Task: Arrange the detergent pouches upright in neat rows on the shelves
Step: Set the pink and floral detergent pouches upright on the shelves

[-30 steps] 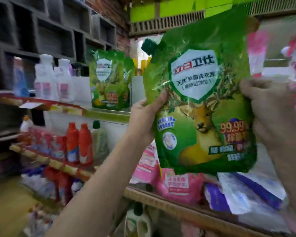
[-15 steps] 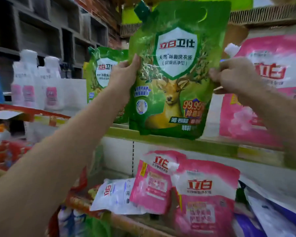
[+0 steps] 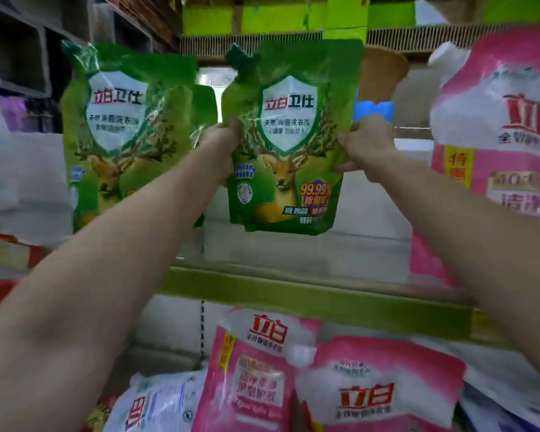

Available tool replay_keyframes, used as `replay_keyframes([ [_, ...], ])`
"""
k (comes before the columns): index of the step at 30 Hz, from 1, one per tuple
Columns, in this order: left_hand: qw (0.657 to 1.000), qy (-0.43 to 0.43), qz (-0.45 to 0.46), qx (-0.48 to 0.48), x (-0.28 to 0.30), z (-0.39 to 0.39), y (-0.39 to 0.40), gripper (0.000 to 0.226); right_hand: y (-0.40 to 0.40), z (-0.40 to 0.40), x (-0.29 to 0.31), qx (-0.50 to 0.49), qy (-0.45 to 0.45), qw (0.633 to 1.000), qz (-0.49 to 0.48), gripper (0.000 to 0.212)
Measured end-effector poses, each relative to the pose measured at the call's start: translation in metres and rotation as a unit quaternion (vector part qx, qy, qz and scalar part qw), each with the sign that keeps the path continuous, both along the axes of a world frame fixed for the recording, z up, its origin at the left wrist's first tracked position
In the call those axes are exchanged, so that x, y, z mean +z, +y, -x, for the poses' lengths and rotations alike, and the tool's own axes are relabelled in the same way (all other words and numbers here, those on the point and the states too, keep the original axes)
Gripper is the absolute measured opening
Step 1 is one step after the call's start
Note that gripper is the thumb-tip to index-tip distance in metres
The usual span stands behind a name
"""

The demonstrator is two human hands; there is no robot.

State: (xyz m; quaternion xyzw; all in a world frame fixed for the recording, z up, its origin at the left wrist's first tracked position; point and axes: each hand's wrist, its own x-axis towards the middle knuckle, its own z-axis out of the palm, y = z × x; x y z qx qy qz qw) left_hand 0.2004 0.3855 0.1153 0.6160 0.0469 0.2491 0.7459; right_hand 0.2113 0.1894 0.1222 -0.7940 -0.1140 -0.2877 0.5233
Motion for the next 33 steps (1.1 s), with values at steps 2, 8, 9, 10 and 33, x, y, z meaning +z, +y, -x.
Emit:
replay_keyframes([
  [2, 1.0, 0.005, 0.015, -0.022, -0.002, -0.013, 0.005, 0.034, 0.003, -0.007, -0.002, -0.019, -0.009, 1.0, -0.007, 0.024],
  [8, 1.0, -0.011, -0.011, 0.016, -0.017, -0.03, 0.014, 0.036, 0.018, -0.016, -0.02, -0.036, 0.017, 0.998, -0.039, 0.017],
  [9, 1.0, -0.003, -0.02, 0.012, -0.02, -0.029, 0.014, 0.033, 0.019, -0.016, -0.022, -0.037, 0.025, 0.998, -0.045, 0.014],
  [10, 0.999, 0.003, -0.044, 0.008, -0.022, -0.028, 0.014, 0.029, 0.02, -0.014, -0.023, -0.039, 0.037, 0.998, -0.04, 0.015],
  [33, 0.864, 0.028, -0.426, 0.267, -0.122, 0.124, 0.141, 0.094, 0.205, 0.075, -0.083, 0.189, 0.186, 0.963, 0.038, 0.029],
])
